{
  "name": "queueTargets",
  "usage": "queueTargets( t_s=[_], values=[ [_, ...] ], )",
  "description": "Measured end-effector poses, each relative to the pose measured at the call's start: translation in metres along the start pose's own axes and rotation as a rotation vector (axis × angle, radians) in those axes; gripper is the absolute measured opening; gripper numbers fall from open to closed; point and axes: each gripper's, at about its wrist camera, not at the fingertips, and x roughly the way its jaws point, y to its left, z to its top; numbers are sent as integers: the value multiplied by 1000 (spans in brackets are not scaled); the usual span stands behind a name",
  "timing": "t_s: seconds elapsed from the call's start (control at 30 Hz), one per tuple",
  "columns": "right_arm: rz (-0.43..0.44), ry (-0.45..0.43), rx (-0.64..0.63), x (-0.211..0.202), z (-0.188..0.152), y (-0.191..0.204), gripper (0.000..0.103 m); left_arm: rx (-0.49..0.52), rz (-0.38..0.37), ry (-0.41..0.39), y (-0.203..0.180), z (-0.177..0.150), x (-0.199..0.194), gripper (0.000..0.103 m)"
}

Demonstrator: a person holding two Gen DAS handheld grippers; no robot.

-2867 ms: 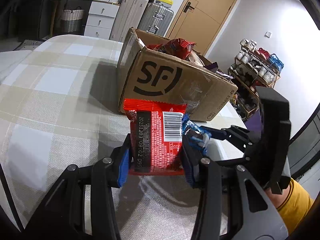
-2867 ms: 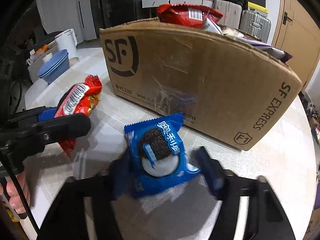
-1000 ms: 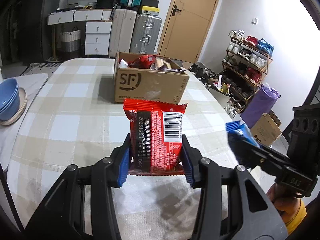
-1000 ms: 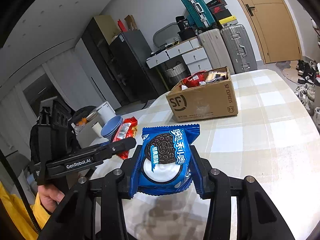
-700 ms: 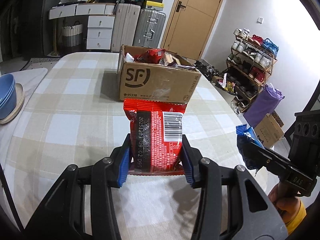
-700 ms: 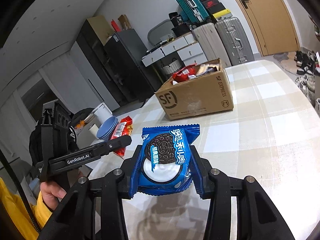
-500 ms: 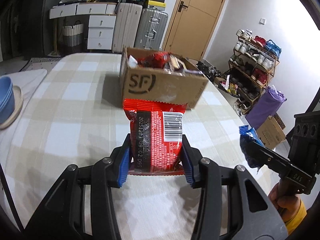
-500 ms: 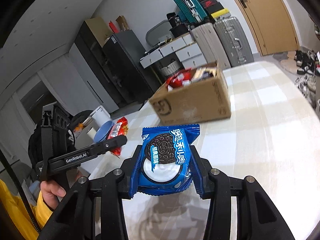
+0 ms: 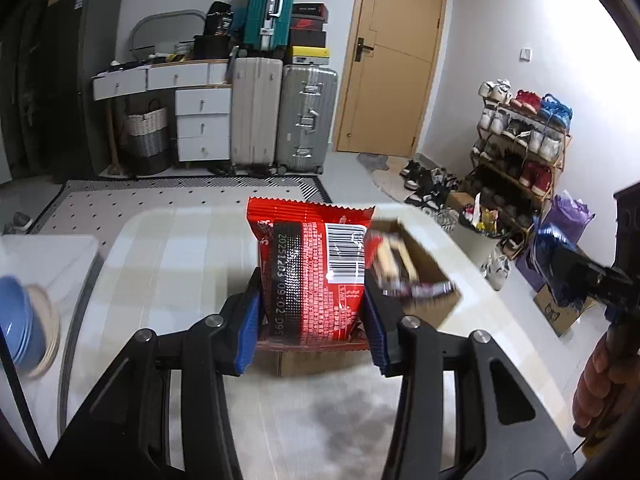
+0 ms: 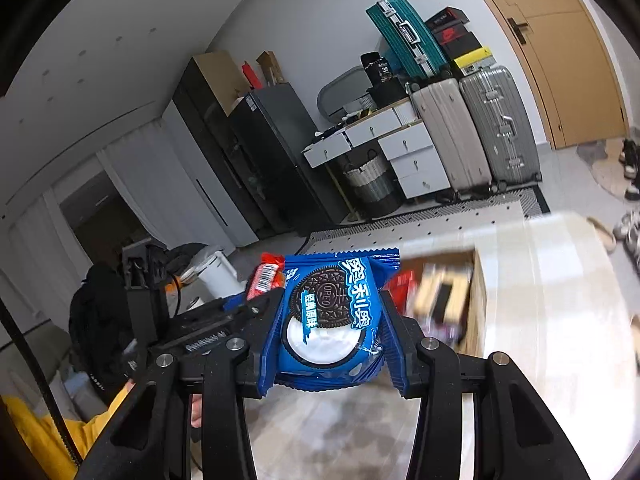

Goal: Organize snacks
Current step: 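Lift both held packets and carry them over the cardboard box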

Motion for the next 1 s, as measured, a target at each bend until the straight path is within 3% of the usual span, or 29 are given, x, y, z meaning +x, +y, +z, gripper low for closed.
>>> queueTargets(
  t_s=[0.07,0.23,0.43,1.0],
  values=[
    [-27,9,-18,13,17,-1,44,14,35,-10,4,17,17,41],
    [-60,24,-36,38,44,-4,44,31,41,19,9,53,56,41],
    [-103,79,-55,72,51,-10,44,84,34,41,-8,80,86,41],
    [-175,181,-14,114,32,-50,44,85,0,174,-7,88,172,41]
  ],
)
